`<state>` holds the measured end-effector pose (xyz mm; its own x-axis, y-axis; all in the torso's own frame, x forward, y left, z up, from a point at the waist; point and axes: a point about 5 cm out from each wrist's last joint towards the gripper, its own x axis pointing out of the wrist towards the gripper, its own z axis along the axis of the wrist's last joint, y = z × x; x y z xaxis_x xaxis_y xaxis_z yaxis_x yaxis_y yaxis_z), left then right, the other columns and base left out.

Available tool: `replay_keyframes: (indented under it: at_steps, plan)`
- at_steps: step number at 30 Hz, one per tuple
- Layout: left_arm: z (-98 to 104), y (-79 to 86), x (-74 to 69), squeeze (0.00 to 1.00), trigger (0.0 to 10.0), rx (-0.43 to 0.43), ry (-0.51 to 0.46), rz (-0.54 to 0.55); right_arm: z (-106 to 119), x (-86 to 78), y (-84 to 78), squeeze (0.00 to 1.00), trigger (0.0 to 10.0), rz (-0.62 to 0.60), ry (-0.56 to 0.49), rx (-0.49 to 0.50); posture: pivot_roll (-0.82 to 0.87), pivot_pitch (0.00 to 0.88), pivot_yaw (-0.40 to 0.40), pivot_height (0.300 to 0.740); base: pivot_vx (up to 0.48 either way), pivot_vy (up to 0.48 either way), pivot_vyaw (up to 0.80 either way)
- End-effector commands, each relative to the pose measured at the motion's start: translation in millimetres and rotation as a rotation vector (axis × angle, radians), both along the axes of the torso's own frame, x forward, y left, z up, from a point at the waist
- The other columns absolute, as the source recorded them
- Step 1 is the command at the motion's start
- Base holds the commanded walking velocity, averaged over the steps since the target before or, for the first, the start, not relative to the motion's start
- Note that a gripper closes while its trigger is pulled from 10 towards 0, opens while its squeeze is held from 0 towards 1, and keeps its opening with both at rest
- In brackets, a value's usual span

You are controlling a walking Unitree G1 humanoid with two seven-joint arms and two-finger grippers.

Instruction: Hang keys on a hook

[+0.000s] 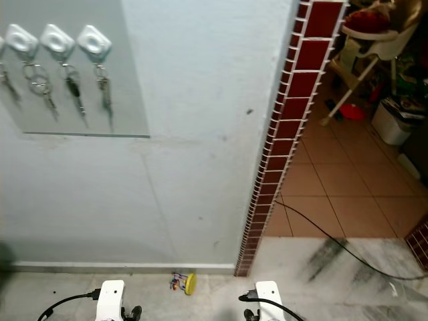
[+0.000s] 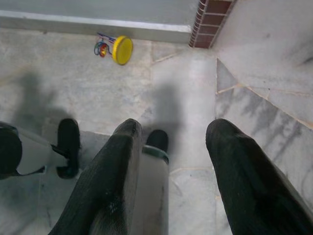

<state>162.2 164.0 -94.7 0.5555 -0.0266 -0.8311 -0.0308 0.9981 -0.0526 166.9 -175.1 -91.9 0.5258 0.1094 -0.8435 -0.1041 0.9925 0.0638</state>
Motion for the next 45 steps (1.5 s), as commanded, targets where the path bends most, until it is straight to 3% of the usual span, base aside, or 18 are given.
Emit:
replay_keyframes:
  at_steps: [1, 14, 45]
  plan:
    - [0.0, 4.7, -0.7, 0.0, 10.0, 0.013, 0.004, 0.004, 0.6, 2.5, 6.8, 0.0, 10.0, 0.006, -0.007, 0.017, -0.16, 0.0, -0.005, 0.74, 0.0, 0.458, 0.0]
    - [1.5, 5.1, 3.1, 0.0, 10.0, 0.024, 0.001, -0.028, 0.6, 3.1, 5.4, 0.0, 10.0, -0.033, -0.004, 0.018, -0.18, 0.0, 0.015, 0.74, 0.0, 0.035, 0.0]
    - [-0.6, 5.3, -2.3, 0.0, 10.0, 0.028, 0.013, -0.045, -2.0, -2.1, 7.2, 0.0, 10.0, 0.012, 0.021, -0.006, -0.16, 0.0, 0.005, 0.74, 0.0, 0.0, 0.0]
